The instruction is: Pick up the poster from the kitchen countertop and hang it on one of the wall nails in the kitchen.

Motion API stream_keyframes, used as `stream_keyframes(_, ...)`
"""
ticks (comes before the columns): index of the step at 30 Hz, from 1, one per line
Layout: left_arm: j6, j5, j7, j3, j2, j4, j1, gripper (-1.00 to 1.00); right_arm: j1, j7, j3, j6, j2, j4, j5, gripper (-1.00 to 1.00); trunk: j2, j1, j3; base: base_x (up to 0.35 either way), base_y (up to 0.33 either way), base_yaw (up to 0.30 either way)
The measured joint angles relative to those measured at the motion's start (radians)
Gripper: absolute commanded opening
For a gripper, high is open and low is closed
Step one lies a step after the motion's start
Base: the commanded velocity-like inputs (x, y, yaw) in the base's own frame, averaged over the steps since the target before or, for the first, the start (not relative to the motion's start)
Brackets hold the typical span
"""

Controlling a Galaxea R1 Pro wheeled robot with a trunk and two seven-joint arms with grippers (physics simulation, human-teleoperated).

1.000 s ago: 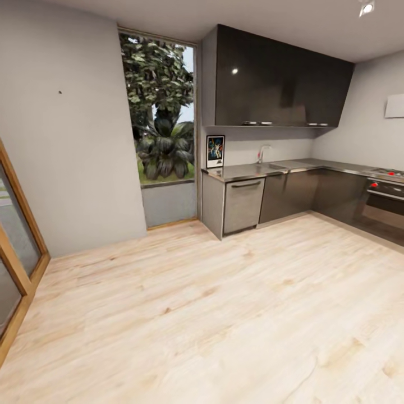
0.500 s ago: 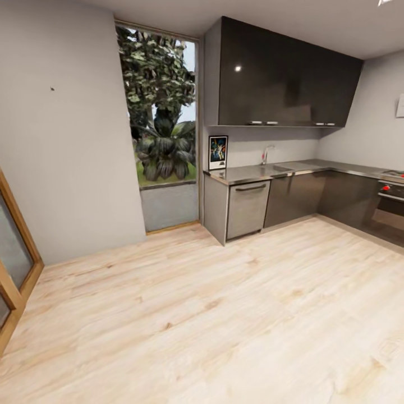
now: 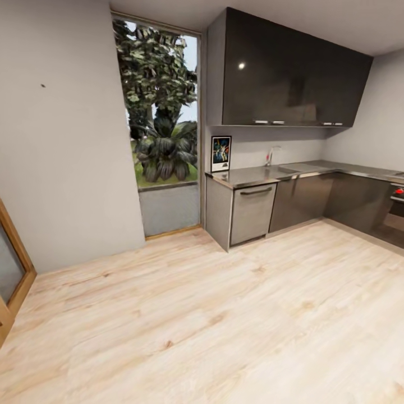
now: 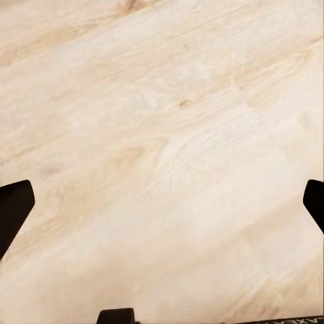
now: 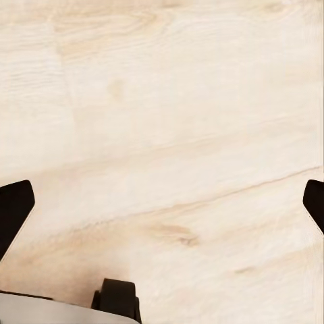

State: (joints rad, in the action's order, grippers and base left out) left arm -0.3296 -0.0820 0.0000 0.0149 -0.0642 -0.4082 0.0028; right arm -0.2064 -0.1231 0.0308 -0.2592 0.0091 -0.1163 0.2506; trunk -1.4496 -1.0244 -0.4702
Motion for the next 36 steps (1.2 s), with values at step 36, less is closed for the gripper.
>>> stream_keyframes(36,0.000,0.000,0.000,0.000,0.000,0.000,0.000,1.00,0.000,0.000,0.001,0.000,0.000,0.000,0.000,1.00,0.000,0.000,0.000,0.336,0.077,0.000)
